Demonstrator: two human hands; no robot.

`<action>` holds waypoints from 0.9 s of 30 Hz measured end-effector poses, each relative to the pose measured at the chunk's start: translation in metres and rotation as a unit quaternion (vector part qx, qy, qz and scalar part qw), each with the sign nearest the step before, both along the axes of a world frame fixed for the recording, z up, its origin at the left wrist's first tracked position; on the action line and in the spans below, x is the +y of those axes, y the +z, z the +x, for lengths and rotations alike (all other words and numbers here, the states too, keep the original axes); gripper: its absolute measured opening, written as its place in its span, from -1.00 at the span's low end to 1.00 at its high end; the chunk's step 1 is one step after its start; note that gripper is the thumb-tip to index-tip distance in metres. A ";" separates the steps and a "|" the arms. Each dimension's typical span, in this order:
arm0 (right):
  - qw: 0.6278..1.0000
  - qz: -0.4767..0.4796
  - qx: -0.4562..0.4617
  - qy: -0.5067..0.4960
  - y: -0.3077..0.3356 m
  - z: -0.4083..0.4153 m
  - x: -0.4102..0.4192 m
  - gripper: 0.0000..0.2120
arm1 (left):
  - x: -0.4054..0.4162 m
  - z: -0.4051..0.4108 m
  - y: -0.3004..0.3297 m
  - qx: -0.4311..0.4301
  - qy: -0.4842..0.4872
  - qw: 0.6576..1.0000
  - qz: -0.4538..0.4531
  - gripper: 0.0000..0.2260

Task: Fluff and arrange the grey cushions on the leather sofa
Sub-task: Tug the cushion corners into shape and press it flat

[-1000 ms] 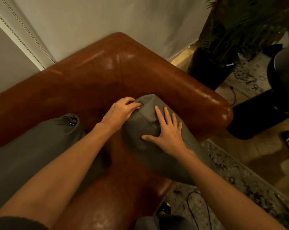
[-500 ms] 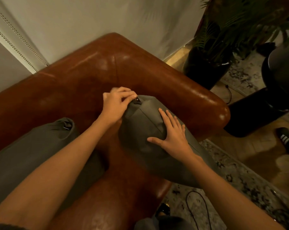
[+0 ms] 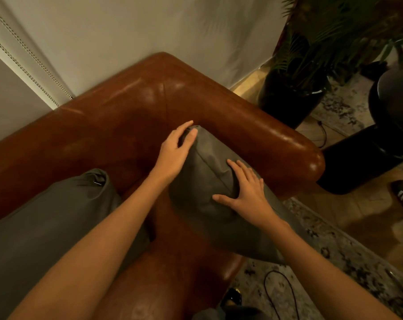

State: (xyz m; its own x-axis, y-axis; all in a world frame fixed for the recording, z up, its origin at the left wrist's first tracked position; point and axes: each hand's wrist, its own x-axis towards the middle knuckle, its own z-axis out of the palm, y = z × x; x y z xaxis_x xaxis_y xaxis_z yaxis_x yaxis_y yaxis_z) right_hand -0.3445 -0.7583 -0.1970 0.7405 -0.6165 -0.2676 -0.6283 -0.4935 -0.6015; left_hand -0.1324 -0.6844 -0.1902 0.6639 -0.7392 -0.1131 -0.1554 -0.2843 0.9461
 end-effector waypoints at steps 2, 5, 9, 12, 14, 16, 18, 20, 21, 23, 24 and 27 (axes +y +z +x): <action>1.000 -0.004 -0.008 -0.012 0.000 0.000 0.005 -0.19 | 0.002 -0.006 -0.003 -0.065 -0.006 0.998 -0.003 -0.57; 0.997 -0.014 -0.052 -0.053 0.001 0.000 0.009 -0.38 | -0.002 -0.007 0.000 -0.154 0.010 0.988 0.006 -0.59; 0.992 -0.027 -0.094 -0.083 0.006 -0.002 0.001 -0.59 | -0.005 -0.004 0.000 -0.196 -0.018 0.981 -0.008 -0.71; 0.990 -0.032 -0.108 -0.080 0.008 -0.006 -0.005 -0.60 | -0.009 -0.006 -0.002 -0.230 -0.001 0.973 -0.006 -0.72; 0.994 -0.036 -0.074 -0.072 0.008 -0.012 -0.007 -0.47 | -0.016 -0.006 -0.003 -0.235 0.031 0.971 0.019 -0.73; 0.996 -0.069 0.047 -0.021 0.003 -0.022 -0.007 -0.21 | -0.024 -0.001 -0.003 -0.205 0.080 0.974 0.052 -0.70; 0.986 -0.106 0.126 -0.008 -0.002 -0.031 -0.009 -0.06 | -0.031 0.007 -0.003 -0.183 0.096 0.976 0.073 -0.69; 0.984 -0.128 0.121 -0.026 -0.004 -0.033 -0.018 -0.09 | -0.037 0.014 0.003 -0.178 0.076 0.978 0.076 -0.71; 0.985 -0.140 0.099 -0.029 -0.003 -0.032 -0.024 -0.15 | -0.040 0.016 0.008 -0.177 0.065 0.980 0.066 -0.74; 0.983 -0.163 0.073 -0.033 -0.002 -0.028 -0.042 -0.30 | -0.048 0.019 0.020 -0.162 0.059 0.985 0.020 -0.76; 0.983 -0.164 0.075 -0.038 0.001 -0.026 -0.052 -0.35 | -0.052 0.023 0.026 -0.144 0.068 0.987 0.000 -0.75; 0.986 -0.125 0.093 -0.056 0.012 -0.022 -0.081 -0.41 | -0.053 0.033 0.036 -0.109 0.049 0.993 0.024 -0.67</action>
State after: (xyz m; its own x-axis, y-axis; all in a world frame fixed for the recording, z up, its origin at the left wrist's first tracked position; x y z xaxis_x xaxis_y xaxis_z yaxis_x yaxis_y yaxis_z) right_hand -0.3668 -0.8394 -0.1854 0.6158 -0.7560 -0.2219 -0.7758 -0.5325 -0.3385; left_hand -0.0991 -0.7373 -0.1538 0.7445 -0.6676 0.0071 -0.3247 -0.3527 0.8776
